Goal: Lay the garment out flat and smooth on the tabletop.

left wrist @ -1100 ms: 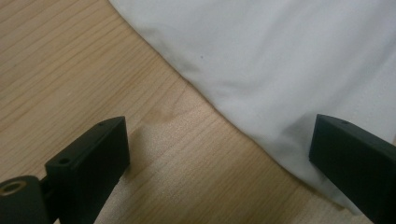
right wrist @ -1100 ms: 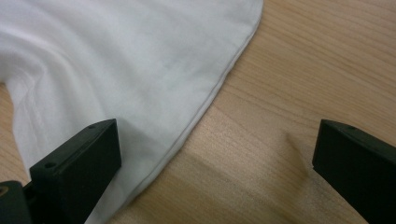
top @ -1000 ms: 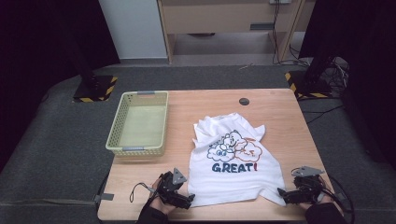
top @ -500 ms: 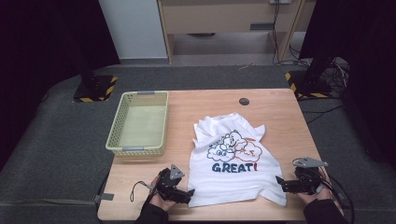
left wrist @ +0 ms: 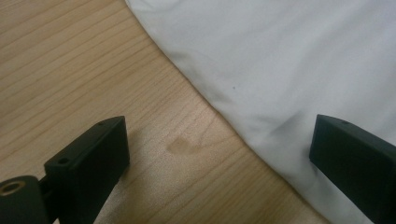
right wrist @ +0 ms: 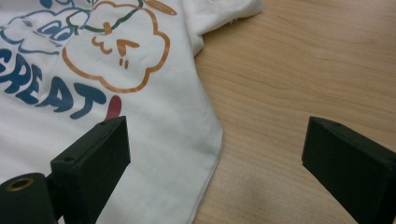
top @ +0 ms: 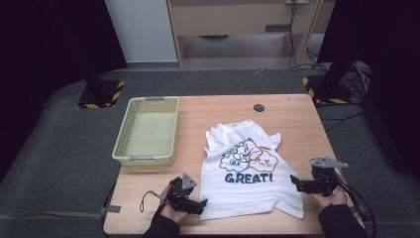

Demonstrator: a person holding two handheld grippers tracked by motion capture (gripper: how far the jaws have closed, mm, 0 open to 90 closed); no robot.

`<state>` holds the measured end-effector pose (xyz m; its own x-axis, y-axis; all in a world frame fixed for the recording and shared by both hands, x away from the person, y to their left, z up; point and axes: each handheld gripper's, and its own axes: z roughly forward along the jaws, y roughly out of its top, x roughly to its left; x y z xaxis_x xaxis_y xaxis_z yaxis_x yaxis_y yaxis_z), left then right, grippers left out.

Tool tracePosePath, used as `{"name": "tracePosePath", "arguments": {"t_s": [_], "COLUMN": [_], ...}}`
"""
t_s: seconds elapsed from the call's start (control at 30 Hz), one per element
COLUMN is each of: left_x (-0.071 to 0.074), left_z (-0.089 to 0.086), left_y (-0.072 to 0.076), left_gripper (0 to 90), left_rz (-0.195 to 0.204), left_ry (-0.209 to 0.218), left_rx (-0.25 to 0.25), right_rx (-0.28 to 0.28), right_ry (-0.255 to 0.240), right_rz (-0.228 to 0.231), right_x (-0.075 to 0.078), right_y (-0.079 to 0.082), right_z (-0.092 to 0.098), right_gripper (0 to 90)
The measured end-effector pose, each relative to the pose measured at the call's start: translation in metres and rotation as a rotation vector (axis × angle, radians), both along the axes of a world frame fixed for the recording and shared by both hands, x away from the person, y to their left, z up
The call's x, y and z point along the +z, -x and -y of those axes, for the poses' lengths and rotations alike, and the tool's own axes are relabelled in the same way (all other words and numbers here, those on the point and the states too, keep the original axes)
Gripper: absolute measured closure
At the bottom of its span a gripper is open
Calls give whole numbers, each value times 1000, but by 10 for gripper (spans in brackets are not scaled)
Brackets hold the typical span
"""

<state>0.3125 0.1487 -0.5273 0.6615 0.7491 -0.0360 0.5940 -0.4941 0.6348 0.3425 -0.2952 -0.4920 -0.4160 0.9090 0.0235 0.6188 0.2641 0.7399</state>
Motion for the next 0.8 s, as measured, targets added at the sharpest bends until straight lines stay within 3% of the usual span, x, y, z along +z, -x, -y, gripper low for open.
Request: {"name": "tracePosePath", "arguments": {"t_s": [0.2,0.8], "left_x": [-1,-1], "left_z": [2,2], "left_y": [1,1], "left_gripper": [37,27], "left_rz": [9,13], "left_ry": [-24,-22], "left_rx": [-11,-12], "right_rx": [-11,-9], "right_ry": [-18,-21], "right_rz": [14,52], "right_x": [2,16], "right_y": [-11,-42], "right_z": [-3,-21], "right_gripper": [97,123]}}
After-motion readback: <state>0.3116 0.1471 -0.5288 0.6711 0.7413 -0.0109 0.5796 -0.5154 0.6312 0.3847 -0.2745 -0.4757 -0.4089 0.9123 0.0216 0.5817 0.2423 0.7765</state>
